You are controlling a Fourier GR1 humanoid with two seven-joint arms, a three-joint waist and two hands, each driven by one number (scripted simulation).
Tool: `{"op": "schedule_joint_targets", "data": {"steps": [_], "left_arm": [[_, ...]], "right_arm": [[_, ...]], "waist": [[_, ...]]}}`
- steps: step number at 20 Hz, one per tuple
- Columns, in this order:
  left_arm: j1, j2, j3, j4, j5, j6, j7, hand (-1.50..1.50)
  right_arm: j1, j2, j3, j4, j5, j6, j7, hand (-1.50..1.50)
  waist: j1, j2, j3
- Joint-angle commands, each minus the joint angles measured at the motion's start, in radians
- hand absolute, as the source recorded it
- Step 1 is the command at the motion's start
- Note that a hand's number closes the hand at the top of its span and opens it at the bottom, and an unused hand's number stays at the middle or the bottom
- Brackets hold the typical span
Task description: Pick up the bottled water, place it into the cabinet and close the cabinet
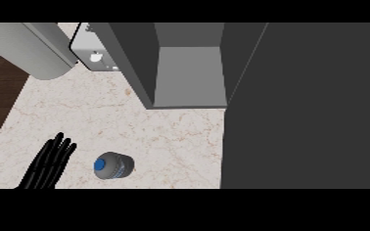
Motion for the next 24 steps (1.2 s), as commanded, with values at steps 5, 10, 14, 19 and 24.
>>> {"op": "schedule_joint_targets", "data": {"steps": [5,10,14,19,24], "left_arm": [[-0.128,-0.005,0.051,0.314,-0.054,-0.004,-0.142,-1.50],[-0.233,-0.052,0.047,0.531,-0.136,0.058,-0.267,-1.50],[-0.279,-0.029,0.092,0.635,-0.127,0.058,-0.312,-1.50],[-0.348,-0.021,0.116,0.915,-0.195,0.083,-0.527,-1.50],[-0.420,-0.003,0.106,1.068,-0.160,-0.026,-0.596,-1.50]], "right_arm": [[0.176,-0.040,-0.032,-0.123,-0.073,0.077,-0.084,-1.50],[0.204,-0.018,0.050,-0.143,0.013,0.054,-0.079,-1.50],[0.238,-0.052,-0.043,-0.153,-0.070,0.096,-0.121,-1.50],[0.252,-0.024,0.030,-0.168,-0.019,0.070,-0.093,-1.50],[0.213,-0.028,-0.008,-0.083,-0.030,0.093,-0.149,-1.50]], "waist": [[-0.008,0.000,0.000],[-0.008,0.001,-0.001],[-0.007,0.001,0.000],[-0.007,0.004,-0.002],[0.002,0.006,-0.001]]}}
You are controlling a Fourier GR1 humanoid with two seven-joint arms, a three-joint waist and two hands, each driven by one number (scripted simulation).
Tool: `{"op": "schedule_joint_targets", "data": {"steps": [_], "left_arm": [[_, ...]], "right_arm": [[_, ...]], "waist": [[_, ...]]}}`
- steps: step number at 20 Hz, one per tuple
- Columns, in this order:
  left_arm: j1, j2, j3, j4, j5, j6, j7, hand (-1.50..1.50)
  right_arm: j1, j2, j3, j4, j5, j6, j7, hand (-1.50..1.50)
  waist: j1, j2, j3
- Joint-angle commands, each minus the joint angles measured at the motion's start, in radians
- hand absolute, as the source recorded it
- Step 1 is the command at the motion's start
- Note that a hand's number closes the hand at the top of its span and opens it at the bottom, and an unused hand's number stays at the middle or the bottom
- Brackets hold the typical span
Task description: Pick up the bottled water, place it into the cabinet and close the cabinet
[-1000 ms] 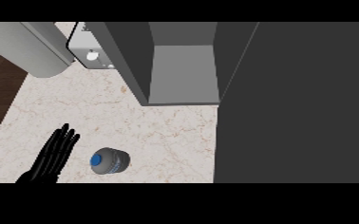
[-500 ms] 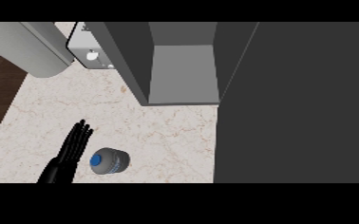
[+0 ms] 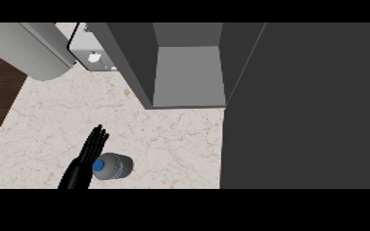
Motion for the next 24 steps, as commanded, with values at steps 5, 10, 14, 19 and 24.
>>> {"op": "schedule_joint_targets", "data": {"steps": [5,10,14,19,24], "left_arm": [[-0.102,0.039,0.003,0.258,0.014,-0.133,-0.117,-1.50],[-0.143,-0.030,-0.008,0.392,-0.013,-0.062,-0.237,-1.50],[-0.218,-0.005,0.046,0.474,0.042,-0.079,-0.253,1.50],[-0.225,-0.051,0.022,0.488,0.061,-0.097,-0.264,1.50],[-0.244,-0.042,0.004,0.510,0.071,-0.139,-0.265,1.50]], "right_arm": [[0.040,0.016,0.045,-0.122,-0.017,-0.013,0.044,-1.50],[0.125,-0.014,0.018,-0.152,-0.038,0.023,-0.002,-1.50],[0.094,-0.012,0.017,-0.154,-0.045,0.011,0.029,-1.50],[0.098,-0.011,-0.008,-0.059,-0.039,0.032,-0.040,-1.50],[0.060,-0.014,-0.036,-0.071,-0.062,0.025,-0.018,-1.50]], "waist": [[0.008,0.001,0.000],[-0.001,-0.001,0.000],[0.002,0.002,-0.001],[-0.002,0.000,0.000],[0.001,0.004,-0.001]]}}
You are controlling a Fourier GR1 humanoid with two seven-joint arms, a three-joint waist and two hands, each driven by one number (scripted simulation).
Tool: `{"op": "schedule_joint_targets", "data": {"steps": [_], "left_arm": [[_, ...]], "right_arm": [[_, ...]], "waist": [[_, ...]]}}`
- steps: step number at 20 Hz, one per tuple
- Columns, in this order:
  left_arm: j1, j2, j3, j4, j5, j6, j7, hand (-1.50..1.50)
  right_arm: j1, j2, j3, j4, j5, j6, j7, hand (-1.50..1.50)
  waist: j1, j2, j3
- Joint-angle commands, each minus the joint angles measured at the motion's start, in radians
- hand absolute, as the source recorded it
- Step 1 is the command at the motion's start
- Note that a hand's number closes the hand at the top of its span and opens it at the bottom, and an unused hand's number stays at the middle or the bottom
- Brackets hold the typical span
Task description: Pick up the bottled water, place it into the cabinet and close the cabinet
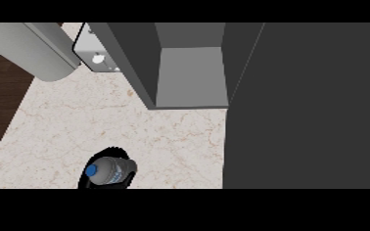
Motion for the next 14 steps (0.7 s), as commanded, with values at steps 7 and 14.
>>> {"op": "schedule_joint_targets", "data": {"steps": [7,14], "left_arm": [[-0.080,-0.050,-0.001,0.043,0.144,0.100,-0.052,1.50],[-0.094,-0.051,-0.097,-0.001,0.273,0.153,0.003,1.50]], "right_arm": [[0.018,0.008,0.072,-0.109,-0.006,-0.010,0.069,-1.50],[0.038,0.018,0.079,-0.085,0.006,-0.014,0.053,-1.50]], "waist": [[-0.007,0.010,-0.025],[-0.005,0.006,-0.023]]}}
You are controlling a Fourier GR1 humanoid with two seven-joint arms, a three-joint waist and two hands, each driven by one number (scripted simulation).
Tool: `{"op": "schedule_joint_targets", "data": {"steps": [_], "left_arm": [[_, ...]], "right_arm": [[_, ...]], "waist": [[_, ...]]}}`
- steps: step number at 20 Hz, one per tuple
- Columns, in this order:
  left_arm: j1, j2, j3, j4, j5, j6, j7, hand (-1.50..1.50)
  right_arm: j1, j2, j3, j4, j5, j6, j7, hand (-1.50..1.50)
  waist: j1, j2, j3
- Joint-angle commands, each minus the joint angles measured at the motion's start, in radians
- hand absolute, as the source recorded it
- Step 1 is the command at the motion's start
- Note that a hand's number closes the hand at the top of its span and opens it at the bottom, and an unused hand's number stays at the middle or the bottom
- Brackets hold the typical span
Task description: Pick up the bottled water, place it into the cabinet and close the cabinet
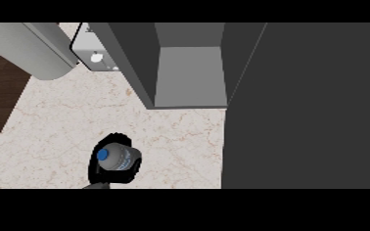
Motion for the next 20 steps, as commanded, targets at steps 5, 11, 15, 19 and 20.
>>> {"op": "schedule_joint_targets", "data": {"steps": [5,11,15,19,20], "left_arm": [[-0.014,-0.016,-0.144,-0.215,0.154,0.110,0.209,1.50],[-0.077,-0.016,-0.367,-0.329,0.264,0.316,0.282,1.50],[-0.158,-0.016,-0.409,-0.376,0.183,0.501,0.311,1.50],[-0.294,-0.016,-0.465,-0.356,0.213,0.603,0.388,1.50],[-0.265,-0.016,-0.452,-0.346,0.196,0.585,0.335,1.50]], "right_arm": [[0.073,-0.033,-0.060,-0.064,-0.102,0.040,-0.022,-1.50],[-0.015,0.012,0.015,-0.100,-0.031,-0.024,0.084,-1.50],[-0.017,0.001,-0.031,-0.072,-0.074,-0.012,0.062,-1.50],[0.003,0.000,-0.007,-0.072,-0.049,-0.001,0.038,-1.50],[0.028,-0.023,-0.107,-0.065,-0.156,0.025,0.000,-1.50]], "waist": [[0.002,-0.004,-0.006],[0.005,0.002,-0.008],[0.001,0.002,-0.007],[-0.010,0.003,-0.008],[-0.010,0.002,-0.007]]}}
